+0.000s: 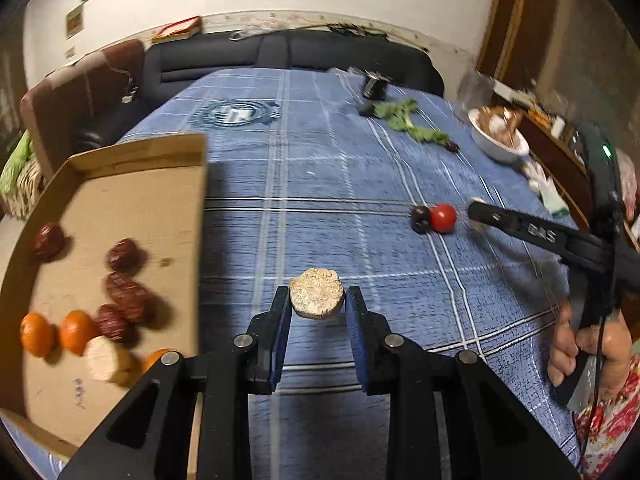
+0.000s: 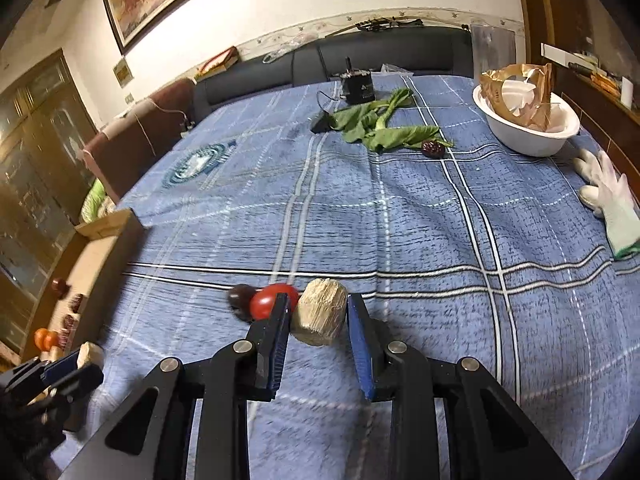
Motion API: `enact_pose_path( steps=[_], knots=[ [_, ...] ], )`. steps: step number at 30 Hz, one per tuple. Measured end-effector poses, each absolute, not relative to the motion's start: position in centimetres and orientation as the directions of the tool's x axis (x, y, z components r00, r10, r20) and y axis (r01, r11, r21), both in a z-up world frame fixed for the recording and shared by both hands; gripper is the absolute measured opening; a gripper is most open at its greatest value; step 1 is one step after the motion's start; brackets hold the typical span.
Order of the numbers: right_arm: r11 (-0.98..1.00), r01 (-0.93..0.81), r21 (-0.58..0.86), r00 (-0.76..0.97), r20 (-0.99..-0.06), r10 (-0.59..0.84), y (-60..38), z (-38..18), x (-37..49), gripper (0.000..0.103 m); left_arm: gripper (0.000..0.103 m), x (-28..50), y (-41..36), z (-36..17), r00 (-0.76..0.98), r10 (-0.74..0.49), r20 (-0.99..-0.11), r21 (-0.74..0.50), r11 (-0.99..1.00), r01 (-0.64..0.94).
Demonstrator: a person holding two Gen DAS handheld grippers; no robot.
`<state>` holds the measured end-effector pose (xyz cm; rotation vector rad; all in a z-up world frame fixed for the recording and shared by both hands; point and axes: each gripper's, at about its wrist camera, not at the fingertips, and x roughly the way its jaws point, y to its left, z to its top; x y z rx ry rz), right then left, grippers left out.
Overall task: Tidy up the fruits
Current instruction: 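Carry the slice and root piece into the box and open both tools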
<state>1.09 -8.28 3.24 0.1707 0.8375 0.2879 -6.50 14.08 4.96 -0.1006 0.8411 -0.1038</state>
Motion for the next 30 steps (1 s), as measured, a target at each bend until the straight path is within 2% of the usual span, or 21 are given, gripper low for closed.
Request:
enact_pose_path(
  steps=[9,18,24,30],
  knots=[
    [0.889,-0.322,0.327,0.584,-0.670,0.458,-2.8,6.4,-1.8,0.032,0.027,-8.2,21.8,6.4,0.700,-0.038,-0.713,-0.163,0.980,-0.112],
    [0.786,-0.504,0.358,0.436,-0.681,0.589,8.4,7.7,-1.7,0.032,0.027,-5.6,28.8,7.6,0.667,0.095,-0.739,-0.072,0.973,-0.218],
    [0.761,-0.570,0.311,0.374,-0.726,0.577,16.0,6.5,0.3,0.032,0.027,-3.1,31.2,6.3,0.613,0.110,-0.782,-0.062,0.966,-0.253],
    [0.773,-0.581,0.255,0.368,-0.765,0.528,20.0,4.4,2.3,0.033,0.027,-2.0,33.4,4.6,0.554,0.069,-0.830,-0.114,0.950,-0.289]
  ],
)
